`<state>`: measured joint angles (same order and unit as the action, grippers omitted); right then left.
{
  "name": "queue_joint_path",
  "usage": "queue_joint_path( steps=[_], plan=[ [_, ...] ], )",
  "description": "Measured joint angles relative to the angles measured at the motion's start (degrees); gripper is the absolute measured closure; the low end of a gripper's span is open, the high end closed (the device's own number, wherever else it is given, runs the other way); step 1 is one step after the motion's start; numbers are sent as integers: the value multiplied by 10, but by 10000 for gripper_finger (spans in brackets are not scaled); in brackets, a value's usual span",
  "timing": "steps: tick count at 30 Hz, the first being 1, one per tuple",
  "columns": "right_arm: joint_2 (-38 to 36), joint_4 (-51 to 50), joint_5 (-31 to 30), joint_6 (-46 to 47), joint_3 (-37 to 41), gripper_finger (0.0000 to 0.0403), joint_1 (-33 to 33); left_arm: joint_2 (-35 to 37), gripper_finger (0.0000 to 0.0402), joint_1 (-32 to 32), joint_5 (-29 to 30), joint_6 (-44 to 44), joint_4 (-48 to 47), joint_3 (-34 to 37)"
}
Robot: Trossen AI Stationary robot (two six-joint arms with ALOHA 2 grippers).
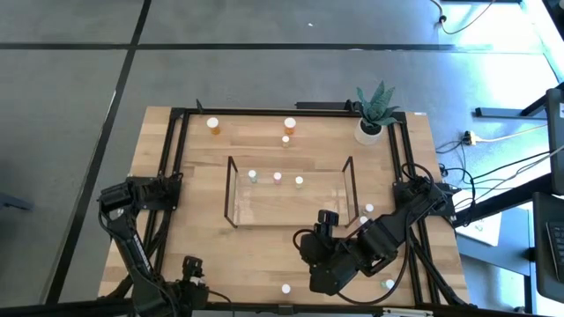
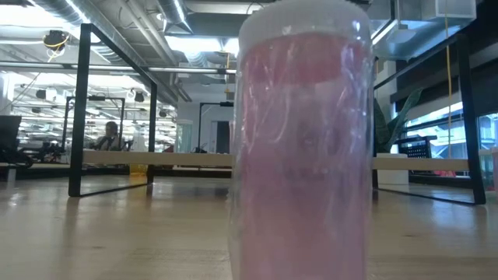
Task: Pick and place medicine bottles onto shelf by color
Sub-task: Put the bottom orange pill bottle on the shelf
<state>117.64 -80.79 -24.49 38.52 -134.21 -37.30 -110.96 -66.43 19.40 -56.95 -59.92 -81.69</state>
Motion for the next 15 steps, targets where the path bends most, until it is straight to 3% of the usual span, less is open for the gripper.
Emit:
queue_joint_path(
  steps=[15],
  plan=[
    [0, 0, 0, 0, 0, 162, 0, -5, 116, 0, -10, -29, 0, 0]
  ],
)
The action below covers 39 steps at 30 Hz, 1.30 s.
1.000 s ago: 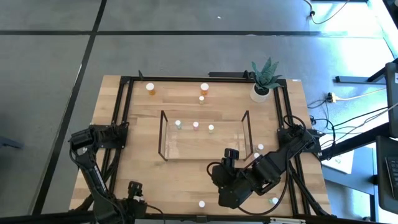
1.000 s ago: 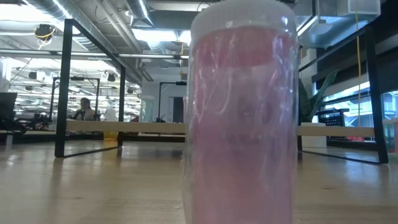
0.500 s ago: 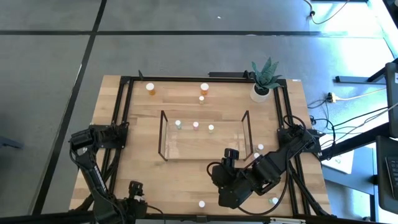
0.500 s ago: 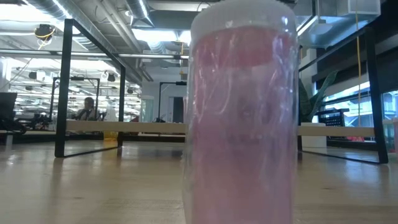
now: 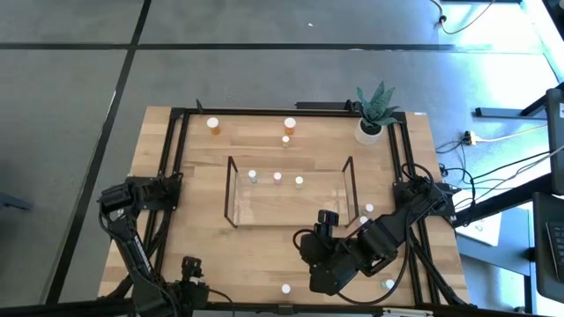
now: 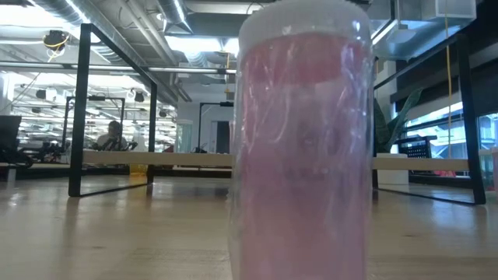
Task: Pick and place medicine bottles onto shelf by color
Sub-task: Put the bottom orange pill bottle on the shelf
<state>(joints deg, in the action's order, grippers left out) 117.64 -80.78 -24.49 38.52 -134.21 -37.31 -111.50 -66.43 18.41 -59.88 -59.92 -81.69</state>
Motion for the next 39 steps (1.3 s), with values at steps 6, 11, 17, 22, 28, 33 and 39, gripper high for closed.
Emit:
queue_joint_path(
  steps=[6, 11, 17, 22, 28, 33, 39],
  plan=[
    [0, 0, 0, 0, 0, 162, 0, 0, 149, 0, 0, 0, 0, 0],
    [0, 1, -2, 0, 5, 162, 0, 0, 181, -1, -2, 0, -1, 0],
    [3, 1, -12, -2, 5, 162, 0, 0, 206, -1, -1, 0, -1, 0],
    [3, 0, -14, -2, 5, 162, 0, 0, 206, 0, -1, 0, 0, 0],
    [3, -5, -14, -2, 5, 162, 0, 3, 207, 21, -19, 16, 0, -1],
    [3, -17, -10, -1, 5, 162, 0, 17, 208, 57, -21, 52, -2, -9],
    [2, -25, 1, 0, 5, 162, -2, 24, 208, 111, -1, 156, -7, -62]
  ],
)
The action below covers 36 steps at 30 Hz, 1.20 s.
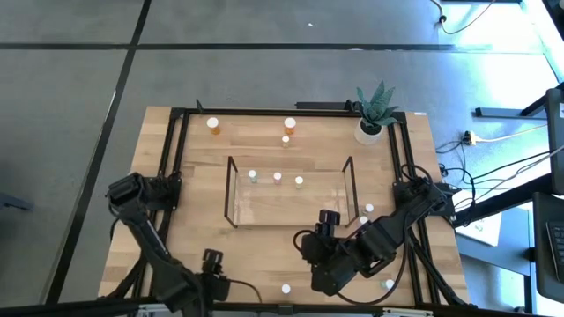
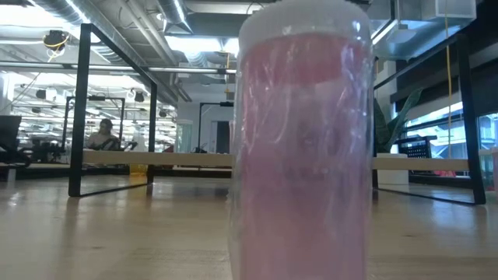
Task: Pick and place medicine bottles onto shelf by color
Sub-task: Put the bottom orange pill bottle on the shelf
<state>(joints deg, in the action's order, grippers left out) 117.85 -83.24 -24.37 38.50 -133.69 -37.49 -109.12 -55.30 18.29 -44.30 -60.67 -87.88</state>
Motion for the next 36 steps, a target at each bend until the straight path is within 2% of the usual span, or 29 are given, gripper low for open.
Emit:
queue_joint_path(
  steps=[5, 12, 18, 22, 28, 36],
  plan=[
    [-4, -8, -2, 0, 0, 162, -12, 0, 208, 56, 1, 86, -3, -41],
    [-7, -67, -85, 48, -13, 162, -44, 0, 208, 133, 2, 196, 2, -59],
    [-18, -68, -86, 59, -13, 162, -50, -4, 208, 191, 3, 238, 16, -59],
    [-24, -68, -87, 61, -13, 162, -50, -13, 208, 214, 2, 273, 52, -59],
    [-24, -68, -86, 60, -13, 162, -50, -40, 208, 235, -32, 318, 106, -59],
    [-24, -68, -85, 60, -13, 162, -50, -75, 208, 252, -39, 329, 110, -59]
  ],
)
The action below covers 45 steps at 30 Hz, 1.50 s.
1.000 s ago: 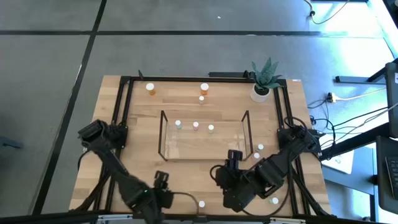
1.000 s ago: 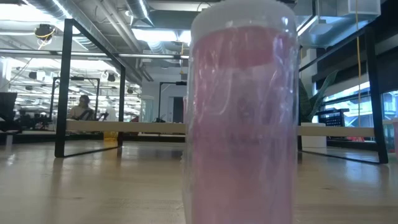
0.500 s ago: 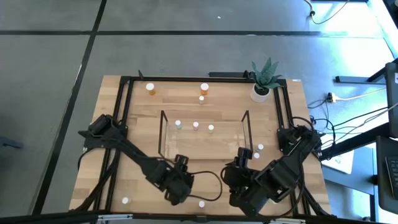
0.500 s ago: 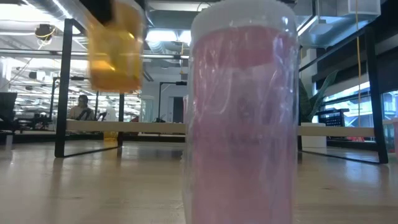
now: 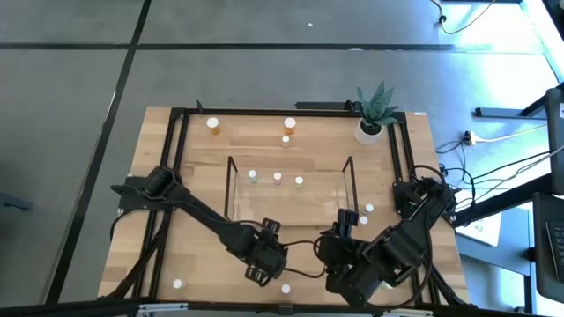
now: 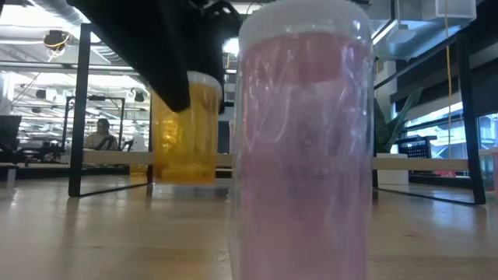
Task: Pick and place medicine bottles onto shelf by color
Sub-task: Put the bottom orange pill bottle on the shelf
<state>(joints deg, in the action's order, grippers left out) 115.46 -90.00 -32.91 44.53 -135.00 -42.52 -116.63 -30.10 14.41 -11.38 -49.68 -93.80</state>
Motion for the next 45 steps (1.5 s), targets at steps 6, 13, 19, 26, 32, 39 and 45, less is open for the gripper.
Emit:
queue_joint_path(
  steps=[6, 13, 19, 26, 32, 39, 45],
  plan=[
    [0, 0, 0, -15, 0, 162, 0, -12, 209, 4, -23, 1, 13, 0],
    [0, 10, 0, -28, 0, 162, 0, -18, 208, 4, -25, 11, 11, 0],
    [0, 40, 0, -28, 0, 162, 0, -17, 208, 4, -25, 11, 14, 0],
    [0, 83, 0, -30, 0, 162, 0, -17, 208, 5, -25, 11, 14, 0],
    [0, 118, 0, -31, 0, 162, 0, -17, 208, 6, -25, 10, 9, 0],
    [0, 144, 0, -30, 0, 162, 0, -17, 183, 6, -25, 9, 10, 0],
    [0, 156, 1, -28, 0, 162, 0, -17, 149, 6, -25, 4, 13, 0]
  ],
)
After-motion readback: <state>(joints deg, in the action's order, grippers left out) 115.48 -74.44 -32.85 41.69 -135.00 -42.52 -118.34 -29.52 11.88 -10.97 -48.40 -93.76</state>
